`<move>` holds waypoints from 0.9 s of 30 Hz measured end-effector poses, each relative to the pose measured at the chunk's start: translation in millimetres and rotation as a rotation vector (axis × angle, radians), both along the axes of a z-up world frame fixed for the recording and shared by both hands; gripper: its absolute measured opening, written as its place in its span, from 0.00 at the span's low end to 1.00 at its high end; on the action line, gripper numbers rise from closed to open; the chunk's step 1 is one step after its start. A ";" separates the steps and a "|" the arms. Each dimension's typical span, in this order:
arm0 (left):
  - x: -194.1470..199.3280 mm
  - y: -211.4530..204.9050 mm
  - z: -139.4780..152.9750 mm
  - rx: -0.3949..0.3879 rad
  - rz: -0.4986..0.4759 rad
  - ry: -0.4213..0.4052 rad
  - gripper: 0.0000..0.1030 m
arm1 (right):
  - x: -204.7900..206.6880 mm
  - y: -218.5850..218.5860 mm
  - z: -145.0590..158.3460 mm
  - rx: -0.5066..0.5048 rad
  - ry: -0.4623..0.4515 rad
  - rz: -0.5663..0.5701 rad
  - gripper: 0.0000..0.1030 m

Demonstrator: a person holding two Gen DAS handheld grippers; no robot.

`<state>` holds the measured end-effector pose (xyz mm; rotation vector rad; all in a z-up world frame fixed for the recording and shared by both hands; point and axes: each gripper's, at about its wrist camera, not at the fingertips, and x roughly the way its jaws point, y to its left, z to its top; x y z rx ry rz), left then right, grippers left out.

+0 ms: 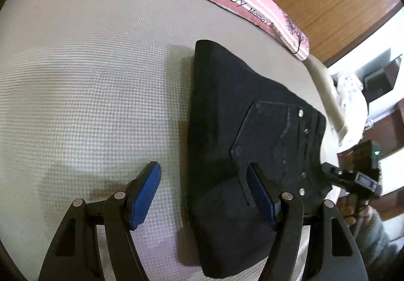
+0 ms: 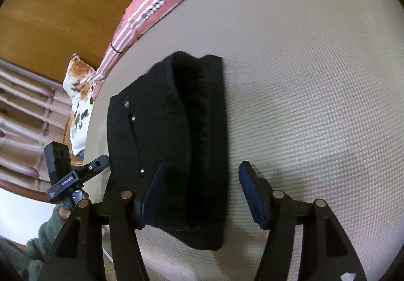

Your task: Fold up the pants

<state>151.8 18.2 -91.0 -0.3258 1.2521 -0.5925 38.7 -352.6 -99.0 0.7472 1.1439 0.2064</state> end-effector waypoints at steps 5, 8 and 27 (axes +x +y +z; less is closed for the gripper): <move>6.0 -7.8 -2.9 -0.046 -0.050 0.025 0.68 | 4.1 -7.1 -9.1 0.085 -0.031 0.032 0.57; 8.5 -12.2 -4.7 -0.090 -0.081 0.046 0.68 | 11.7 -6.7 -12.3 0.116 -0.056 0.079 0.57; 19.5 -28.5 -4.0 -0.044 -0.087 -0.024 0.51 | 40.4 1.2 -24.1 0.191 -0.094 0.071 0.41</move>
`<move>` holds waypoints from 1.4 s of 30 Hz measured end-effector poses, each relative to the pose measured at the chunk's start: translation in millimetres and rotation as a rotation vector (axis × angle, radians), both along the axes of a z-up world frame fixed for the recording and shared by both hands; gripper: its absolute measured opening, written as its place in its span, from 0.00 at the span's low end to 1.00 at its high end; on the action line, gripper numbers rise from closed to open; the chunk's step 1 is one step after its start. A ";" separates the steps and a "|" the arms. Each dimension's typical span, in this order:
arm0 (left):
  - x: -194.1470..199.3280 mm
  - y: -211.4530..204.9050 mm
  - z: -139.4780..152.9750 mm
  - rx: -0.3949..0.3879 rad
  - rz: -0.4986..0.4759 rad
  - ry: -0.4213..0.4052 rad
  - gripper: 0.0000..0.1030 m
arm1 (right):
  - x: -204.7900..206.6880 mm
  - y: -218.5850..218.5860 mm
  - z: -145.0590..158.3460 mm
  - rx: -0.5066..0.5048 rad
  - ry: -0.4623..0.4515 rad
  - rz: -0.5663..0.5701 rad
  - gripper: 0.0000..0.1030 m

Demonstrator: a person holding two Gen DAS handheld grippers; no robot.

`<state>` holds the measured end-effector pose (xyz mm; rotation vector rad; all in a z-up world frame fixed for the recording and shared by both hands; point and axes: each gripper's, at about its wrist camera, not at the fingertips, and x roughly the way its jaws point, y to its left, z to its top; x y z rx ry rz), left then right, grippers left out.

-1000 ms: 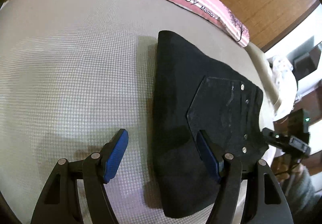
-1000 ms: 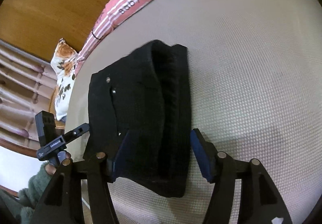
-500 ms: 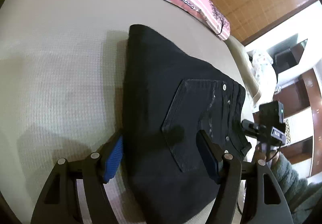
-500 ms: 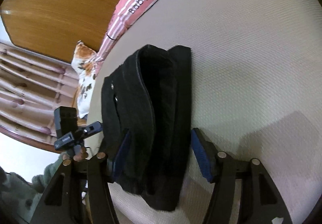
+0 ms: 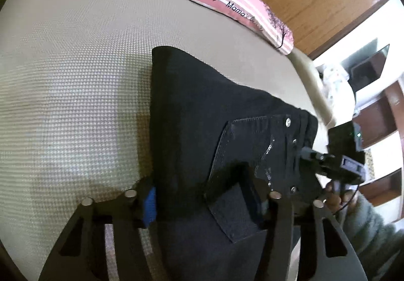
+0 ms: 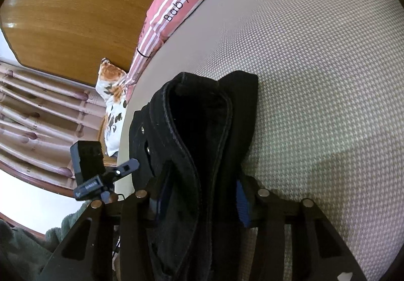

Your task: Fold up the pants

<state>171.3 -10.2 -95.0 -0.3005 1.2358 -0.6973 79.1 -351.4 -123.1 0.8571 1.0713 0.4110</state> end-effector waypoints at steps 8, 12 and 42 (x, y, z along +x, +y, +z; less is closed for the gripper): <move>-8.7 -21.9 8.8 0.176 0.019 -0.086 0.37 | 4.4 9.3 4.7 -0.042 0.025 -0.058 0.38; -11.4 -33.1 15.5 0.254 0.009 -0.125 0.29 | 6.2 16.5 13.8 -0.107 0.044 -0.080 0.33; 1.8 28.8 57.0 0.278 0.114 -0.192 0.17 | 55.9 90.3 51.0 -0.087 0.040 -0.070 0.19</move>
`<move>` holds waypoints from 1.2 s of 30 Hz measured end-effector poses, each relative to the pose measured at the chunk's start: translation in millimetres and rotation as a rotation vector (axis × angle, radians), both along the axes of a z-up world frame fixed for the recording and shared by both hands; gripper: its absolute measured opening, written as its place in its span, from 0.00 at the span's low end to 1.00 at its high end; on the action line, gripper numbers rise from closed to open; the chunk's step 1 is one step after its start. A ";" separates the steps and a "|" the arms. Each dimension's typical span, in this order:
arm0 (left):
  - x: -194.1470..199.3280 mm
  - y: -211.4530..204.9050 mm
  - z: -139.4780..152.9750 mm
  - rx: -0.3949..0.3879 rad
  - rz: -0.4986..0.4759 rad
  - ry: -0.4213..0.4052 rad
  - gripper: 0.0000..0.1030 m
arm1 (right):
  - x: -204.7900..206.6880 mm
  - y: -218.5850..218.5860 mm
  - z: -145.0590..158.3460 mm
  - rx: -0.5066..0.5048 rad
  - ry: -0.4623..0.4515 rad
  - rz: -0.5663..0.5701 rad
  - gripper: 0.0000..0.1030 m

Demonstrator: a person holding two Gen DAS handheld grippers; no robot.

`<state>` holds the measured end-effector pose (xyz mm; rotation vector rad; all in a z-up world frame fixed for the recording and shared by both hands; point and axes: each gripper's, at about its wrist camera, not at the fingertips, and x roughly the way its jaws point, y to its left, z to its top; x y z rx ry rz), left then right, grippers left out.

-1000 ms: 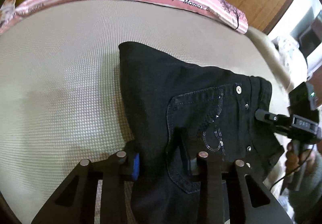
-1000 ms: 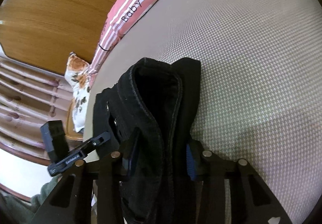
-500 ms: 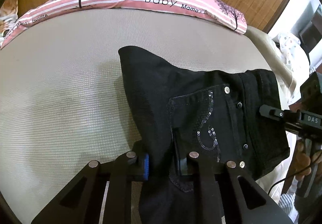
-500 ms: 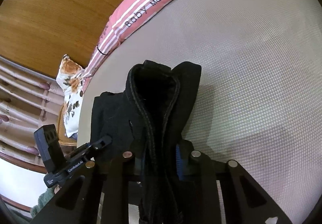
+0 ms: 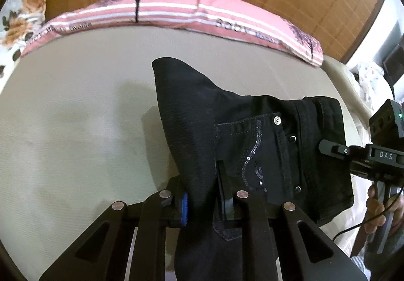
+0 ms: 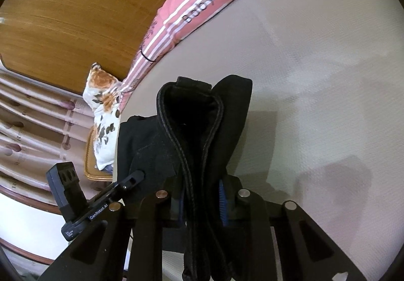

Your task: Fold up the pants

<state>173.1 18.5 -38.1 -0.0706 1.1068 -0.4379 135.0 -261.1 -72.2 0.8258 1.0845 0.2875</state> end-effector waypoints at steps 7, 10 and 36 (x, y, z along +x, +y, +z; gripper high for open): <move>44.0 19.2 10.9 0.021 0.034 -0.032 0.17 | 53.3 21.9 3.2 0.014 -0.011 0.025 0.19; 67.0 27.4 11.6 0.022 0.043 -0.040 0.17 | 80.8 26.3 2.9 0.020 -0.007 0.029 0.19; 100.1 42.4 -49.6 0.203 0.117 -0.108 0.49 | 121.7 60.3 -7.6 -0.500 -0.066 0.088 0.48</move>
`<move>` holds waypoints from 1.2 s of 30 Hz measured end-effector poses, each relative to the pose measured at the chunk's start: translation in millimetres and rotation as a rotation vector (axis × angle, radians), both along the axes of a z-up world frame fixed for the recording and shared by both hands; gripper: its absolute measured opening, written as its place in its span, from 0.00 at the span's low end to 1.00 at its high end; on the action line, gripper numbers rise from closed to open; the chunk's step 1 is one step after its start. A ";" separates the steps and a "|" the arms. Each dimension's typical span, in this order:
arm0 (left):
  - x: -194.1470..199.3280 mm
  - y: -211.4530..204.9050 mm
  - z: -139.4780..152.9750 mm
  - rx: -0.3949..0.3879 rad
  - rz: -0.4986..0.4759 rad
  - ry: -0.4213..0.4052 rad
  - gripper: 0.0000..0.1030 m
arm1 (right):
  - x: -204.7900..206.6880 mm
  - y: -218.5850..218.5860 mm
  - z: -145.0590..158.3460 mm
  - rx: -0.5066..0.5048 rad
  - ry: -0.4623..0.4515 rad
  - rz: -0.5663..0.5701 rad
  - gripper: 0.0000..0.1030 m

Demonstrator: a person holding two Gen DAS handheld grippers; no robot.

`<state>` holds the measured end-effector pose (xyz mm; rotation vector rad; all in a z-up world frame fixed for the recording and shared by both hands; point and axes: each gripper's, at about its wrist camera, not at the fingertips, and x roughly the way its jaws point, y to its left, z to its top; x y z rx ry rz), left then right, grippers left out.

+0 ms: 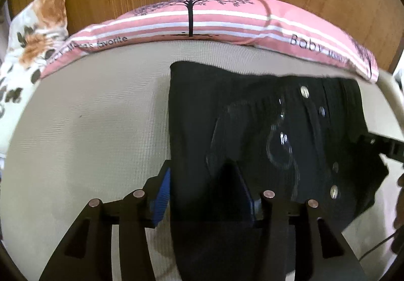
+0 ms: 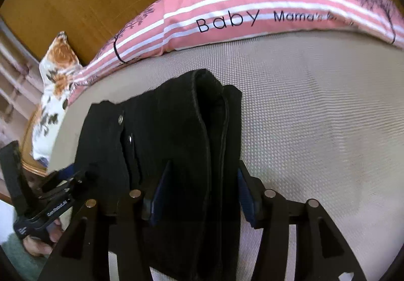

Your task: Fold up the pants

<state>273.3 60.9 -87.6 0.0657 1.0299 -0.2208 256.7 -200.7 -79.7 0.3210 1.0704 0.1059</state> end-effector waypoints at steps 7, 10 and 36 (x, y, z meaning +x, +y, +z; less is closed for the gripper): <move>-42.2 7.6 3.4 0.040 0.042 -0.002 0.51 | -56.2 2.1 9.0 -0.030 -0.024 -0.001 0.52; -61.3 9.4 10.9 0.056 0.066 -0.022 0.51 | -75.8 -1.1 13.8 -0.039 -0.039 -0.021 0.54; -177.0 10.5 78.1 0.073 0.180 -0.130 0.66 | -161.9 73.2 72.6 -0.253 -0.166 -0.013 0.99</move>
